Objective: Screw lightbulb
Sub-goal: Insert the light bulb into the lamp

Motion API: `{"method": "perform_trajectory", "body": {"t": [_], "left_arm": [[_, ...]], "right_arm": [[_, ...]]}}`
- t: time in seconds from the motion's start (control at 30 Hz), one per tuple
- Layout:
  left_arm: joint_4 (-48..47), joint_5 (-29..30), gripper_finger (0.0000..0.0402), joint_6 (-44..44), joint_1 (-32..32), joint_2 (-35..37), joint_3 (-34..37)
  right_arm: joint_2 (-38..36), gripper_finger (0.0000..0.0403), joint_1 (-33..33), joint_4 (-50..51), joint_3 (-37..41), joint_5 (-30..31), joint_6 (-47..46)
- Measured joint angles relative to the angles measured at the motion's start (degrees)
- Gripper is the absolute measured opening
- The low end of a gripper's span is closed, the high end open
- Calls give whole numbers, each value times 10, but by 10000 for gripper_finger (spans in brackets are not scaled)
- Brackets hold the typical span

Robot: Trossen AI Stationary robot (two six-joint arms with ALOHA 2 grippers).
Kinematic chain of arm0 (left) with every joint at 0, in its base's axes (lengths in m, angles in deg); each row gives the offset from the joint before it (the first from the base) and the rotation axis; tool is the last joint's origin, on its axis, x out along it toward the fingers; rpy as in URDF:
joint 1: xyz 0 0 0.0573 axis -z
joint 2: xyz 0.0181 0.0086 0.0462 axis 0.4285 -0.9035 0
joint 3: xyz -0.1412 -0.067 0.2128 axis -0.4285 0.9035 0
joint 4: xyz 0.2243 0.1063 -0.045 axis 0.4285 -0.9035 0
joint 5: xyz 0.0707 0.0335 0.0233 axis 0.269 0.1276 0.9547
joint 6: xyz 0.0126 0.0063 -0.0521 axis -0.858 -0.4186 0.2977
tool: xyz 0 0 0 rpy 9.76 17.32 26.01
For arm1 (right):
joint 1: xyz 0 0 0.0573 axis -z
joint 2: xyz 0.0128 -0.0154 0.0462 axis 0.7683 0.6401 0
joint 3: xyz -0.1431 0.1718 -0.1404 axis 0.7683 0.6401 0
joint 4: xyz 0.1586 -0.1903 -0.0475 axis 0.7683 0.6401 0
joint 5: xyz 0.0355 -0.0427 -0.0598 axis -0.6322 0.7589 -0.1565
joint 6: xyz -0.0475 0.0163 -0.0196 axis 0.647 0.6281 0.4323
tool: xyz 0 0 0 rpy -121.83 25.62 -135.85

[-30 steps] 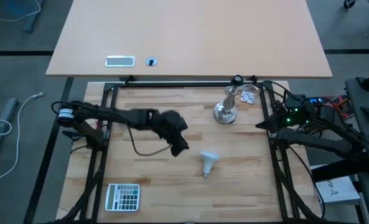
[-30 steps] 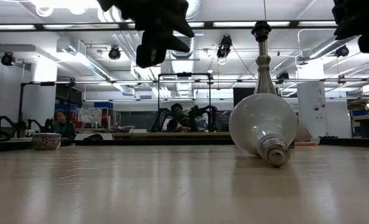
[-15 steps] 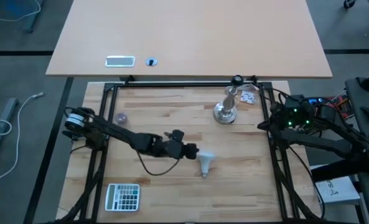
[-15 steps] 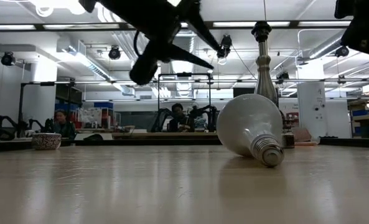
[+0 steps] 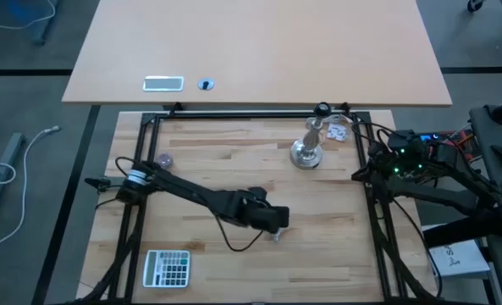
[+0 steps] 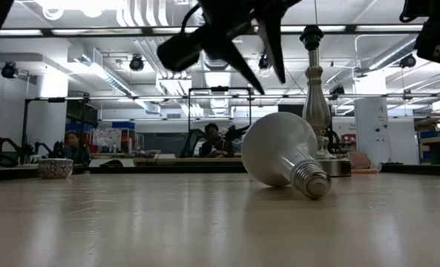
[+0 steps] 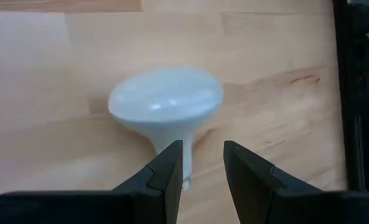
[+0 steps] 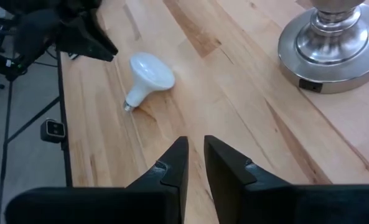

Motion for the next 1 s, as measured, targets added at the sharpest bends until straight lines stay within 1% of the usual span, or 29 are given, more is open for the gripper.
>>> {"method": "perform_trajectory", "body": {"t": [0.07,0.13,0.2,0.27,0.33,0.4,0.47,0.63,0.73,0.83,1.0], "left_arm": [[-45,3,107,19,2,-29,-59],[-71,-4,107,39,3,-60,-108],[-93,-35,107,55,2,-95,-148],[-134,-69,107,90,2,-130,-183],[-168,-89,107,115,3,-154,-208],[-191,-100,107,119,9,-166,-228],[-198,-96,107,109,12,-172,-236],[-163,-66,107,103,11,-172,-236],[-145,-64,112,83,11,-172,-235],[-124,-65,133,70,11,-172,-228],[-117,-65,195,70,6,-172,-207]], "right_arm": [[0,39,0,-1,0,0,1],[0,35,0,-1,0,2,7],[0,33,0,-1,0,2,7],[0,33,0,-1,0,2,7],[0,35,0,0,0,2,6],[0,38,0,0,0,2,6],[0,42,0,0,0,2,7],[0,51,0,0,0,2,8],[0,56,0,0,0,2,7],[0,61,0,0,1,2,7],[0,64,0,0,1,2,-5]]}}
